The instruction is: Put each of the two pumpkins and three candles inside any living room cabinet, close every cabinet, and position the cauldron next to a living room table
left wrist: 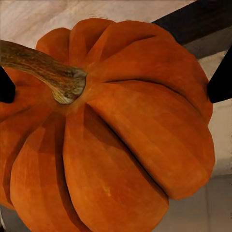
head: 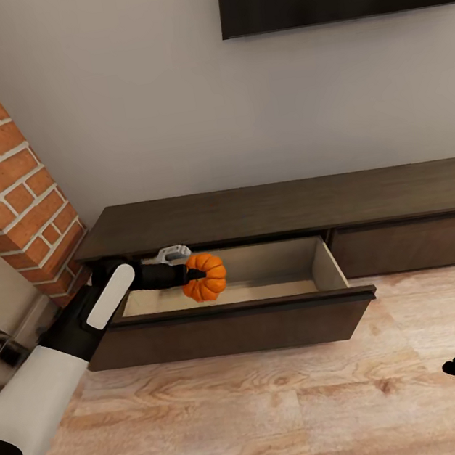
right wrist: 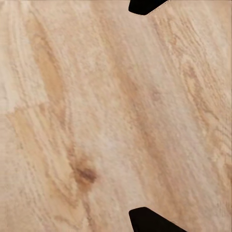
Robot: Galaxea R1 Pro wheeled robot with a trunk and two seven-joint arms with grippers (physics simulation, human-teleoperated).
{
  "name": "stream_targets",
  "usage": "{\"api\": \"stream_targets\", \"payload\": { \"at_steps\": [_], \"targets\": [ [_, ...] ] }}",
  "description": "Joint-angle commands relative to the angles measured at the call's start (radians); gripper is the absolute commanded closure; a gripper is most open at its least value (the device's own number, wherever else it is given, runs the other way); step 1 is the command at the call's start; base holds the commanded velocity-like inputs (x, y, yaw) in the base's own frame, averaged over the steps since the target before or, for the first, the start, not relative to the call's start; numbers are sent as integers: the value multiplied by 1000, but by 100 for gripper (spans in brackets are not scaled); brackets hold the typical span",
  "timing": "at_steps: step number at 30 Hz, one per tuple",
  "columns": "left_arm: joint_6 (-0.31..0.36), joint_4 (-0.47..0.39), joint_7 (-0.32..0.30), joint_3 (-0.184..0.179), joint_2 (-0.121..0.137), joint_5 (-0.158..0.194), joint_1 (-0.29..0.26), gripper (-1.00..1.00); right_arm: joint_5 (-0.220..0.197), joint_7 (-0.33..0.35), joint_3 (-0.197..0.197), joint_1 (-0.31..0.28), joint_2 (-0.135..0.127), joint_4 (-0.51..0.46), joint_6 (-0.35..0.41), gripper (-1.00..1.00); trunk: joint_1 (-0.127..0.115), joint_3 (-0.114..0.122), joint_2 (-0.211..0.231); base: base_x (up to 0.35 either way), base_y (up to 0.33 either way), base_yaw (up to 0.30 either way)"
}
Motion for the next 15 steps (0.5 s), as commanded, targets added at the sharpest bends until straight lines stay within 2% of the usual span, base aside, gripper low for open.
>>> {"api": "stream_targets", "payload": {
  "at_steps": [1, 8, 13, 15],
  "targets": [
    [2, -4, 1, -4, 1, 3, -1, 100, -7, -10, 0, 0, 0, -1, 3, -100, 0, -1, 0, 317, 0, 0],
    [10, -86, -1, -2, 24, 14, -1, 100, 7, -10, 0, 0, 3, -1, 4, -100, 0, -1, 0, 297, 0, 0],
    [10, -98, -1, -9, 30, 14, -1, 100, 8, -10, 0, 0, 1, -1, 7, -100, 0, -1, 0, 59, 0, 0],
    [14, -95, 0, -23, 28, 13, -1, 100, 9, -10, -7, 0, -3, -1, 16, -100, 0, -1, 0, 8, 0, 0]
  ]
}}
